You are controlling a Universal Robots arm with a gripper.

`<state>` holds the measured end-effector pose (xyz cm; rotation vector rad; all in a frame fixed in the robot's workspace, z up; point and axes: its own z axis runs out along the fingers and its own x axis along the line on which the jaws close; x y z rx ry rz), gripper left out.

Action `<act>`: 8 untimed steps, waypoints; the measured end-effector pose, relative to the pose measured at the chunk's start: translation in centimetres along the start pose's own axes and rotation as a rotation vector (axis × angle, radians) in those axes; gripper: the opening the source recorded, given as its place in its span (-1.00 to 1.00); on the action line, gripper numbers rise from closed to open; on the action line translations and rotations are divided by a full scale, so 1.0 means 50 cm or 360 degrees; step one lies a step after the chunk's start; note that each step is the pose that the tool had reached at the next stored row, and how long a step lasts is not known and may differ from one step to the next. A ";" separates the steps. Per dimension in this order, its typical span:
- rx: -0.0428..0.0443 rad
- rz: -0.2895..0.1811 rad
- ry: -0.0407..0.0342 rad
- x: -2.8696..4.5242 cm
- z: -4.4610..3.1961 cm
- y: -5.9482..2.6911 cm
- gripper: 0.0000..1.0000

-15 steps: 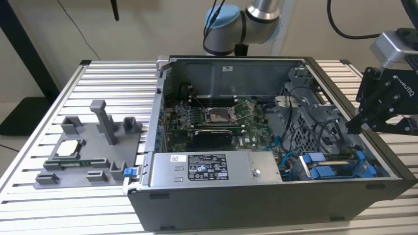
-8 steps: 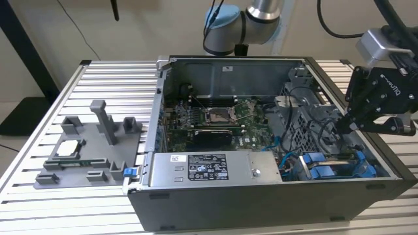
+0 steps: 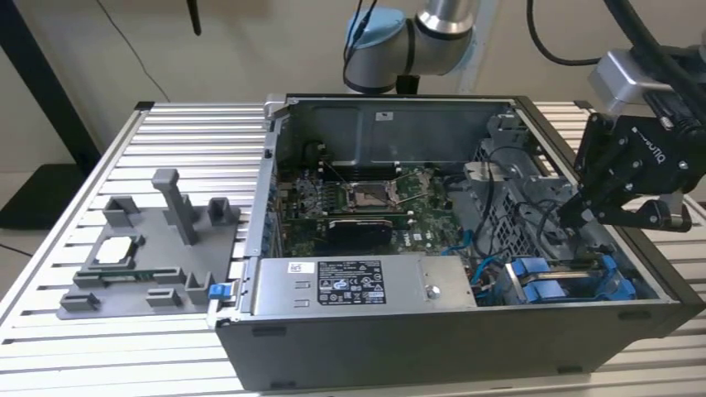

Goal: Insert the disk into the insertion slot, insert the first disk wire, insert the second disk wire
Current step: 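Insert the second disk wire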

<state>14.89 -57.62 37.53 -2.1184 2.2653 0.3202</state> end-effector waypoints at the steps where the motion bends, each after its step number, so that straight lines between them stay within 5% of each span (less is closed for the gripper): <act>1: -0.0007 0.0000 0.0010 0.001 0.000 0.000 -1.00; 3: -0.0016 -0.0002 0.0025 0.002 0.001 0.000 -1.00; 8: -0.0020 -0.0021 0.0029 0.010 0.015 -0.003 -1.00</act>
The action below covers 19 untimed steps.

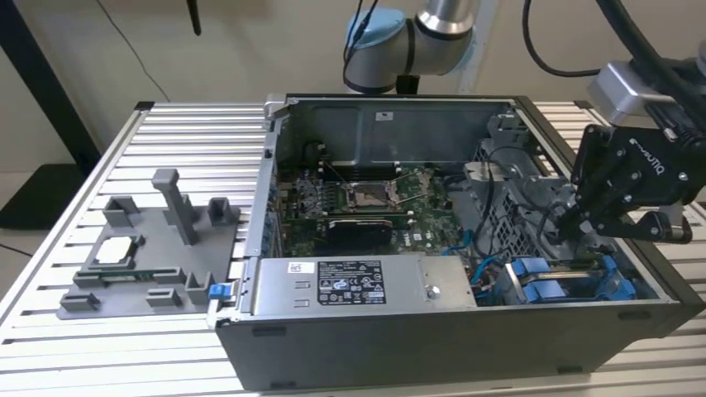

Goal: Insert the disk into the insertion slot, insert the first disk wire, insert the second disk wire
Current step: 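Insert the second disk wire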

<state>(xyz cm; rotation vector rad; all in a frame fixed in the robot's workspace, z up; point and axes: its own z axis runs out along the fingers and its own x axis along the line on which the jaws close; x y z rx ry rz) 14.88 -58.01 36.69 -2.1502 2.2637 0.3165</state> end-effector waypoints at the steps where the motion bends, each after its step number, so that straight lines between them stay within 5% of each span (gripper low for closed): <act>1: -0.0001 -0.0005 0.0001 0.001 0.003 -0.001 -1.00; 11: -0.0006 -0.0039 0.0006 0.026 0.034 -0.025 -1.00; 19: -0.0006 -0.0039 0.0006 0.025 0.041 -0.029 -1.00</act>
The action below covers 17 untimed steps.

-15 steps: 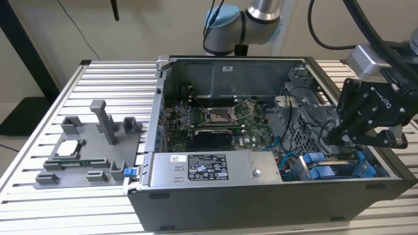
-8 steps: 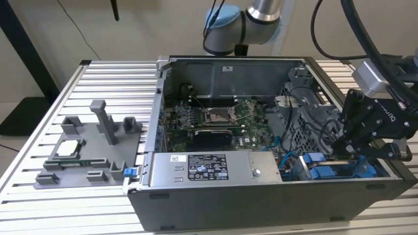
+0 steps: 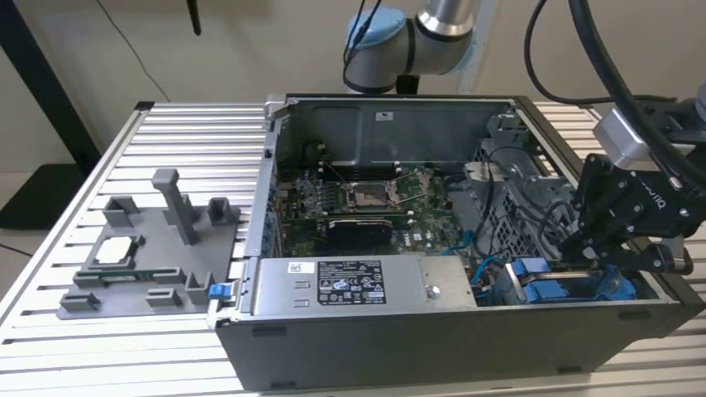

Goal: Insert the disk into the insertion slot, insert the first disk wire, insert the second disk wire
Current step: 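Insert the second disk wire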

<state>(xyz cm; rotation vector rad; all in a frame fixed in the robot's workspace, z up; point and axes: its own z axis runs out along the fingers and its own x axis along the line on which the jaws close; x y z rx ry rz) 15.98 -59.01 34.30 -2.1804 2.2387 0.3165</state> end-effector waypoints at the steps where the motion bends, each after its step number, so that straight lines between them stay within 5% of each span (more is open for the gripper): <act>1: 0.0000 0.0000 0.0000 0.000 0.001 -0.001 -1.00; 17: 0.0000 0.0001 0.0001 -0.007 0.015 -0.014 -1.00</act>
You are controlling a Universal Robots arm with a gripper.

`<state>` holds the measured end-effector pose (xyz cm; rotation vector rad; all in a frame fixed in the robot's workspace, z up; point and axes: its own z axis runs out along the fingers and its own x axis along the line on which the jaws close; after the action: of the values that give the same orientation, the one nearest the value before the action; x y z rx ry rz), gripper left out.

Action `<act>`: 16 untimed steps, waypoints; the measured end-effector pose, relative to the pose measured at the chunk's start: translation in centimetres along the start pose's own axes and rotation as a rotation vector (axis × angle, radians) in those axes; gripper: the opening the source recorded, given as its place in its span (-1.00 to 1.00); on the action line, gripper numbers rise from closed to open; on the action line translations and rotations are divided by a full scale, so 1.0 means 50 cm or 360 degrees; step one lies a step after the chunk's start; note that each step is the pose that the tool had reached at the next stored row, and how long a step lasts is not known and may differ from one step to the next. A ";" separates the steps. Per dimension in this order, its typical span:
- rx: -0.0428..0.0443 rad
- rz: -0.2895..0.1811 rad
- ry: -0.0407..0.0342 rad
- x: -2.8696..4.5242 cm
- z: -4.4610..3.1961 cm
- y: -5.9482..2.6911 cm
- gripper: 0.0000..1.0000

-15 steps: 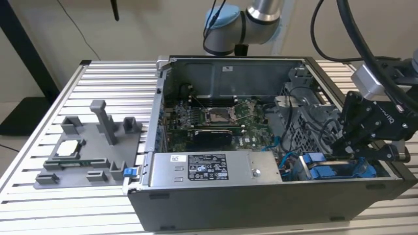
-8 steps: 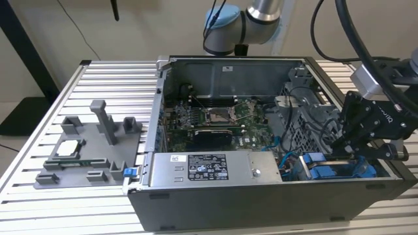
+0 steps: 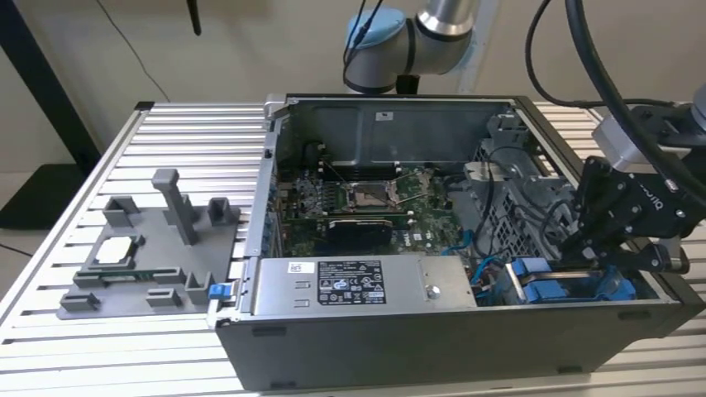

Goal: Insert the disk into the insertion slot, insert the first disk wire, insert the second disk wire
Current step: 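Insert the second disk wire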

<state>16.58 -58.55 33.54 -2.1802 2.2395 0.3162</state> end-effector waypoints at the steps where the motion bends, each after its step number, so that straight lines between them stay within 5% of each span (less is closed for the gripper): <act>1: 0.0000 0.0000 -0.0001 0.000 0.003 -0.001 -1.00; 8: -0.0001 0.0000 0.0000 0.001 0.008 -0.002 -1.00; 9: -0.0001 -0.0001 -0.0003 0.000 0.007 -0.002 1.00; 16: -0.0001 0.0000 -0.0001 -0.008 -0.055 0.007 1.00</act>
<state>16.62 -58.55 36.33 -2.1802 2.2390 0.3180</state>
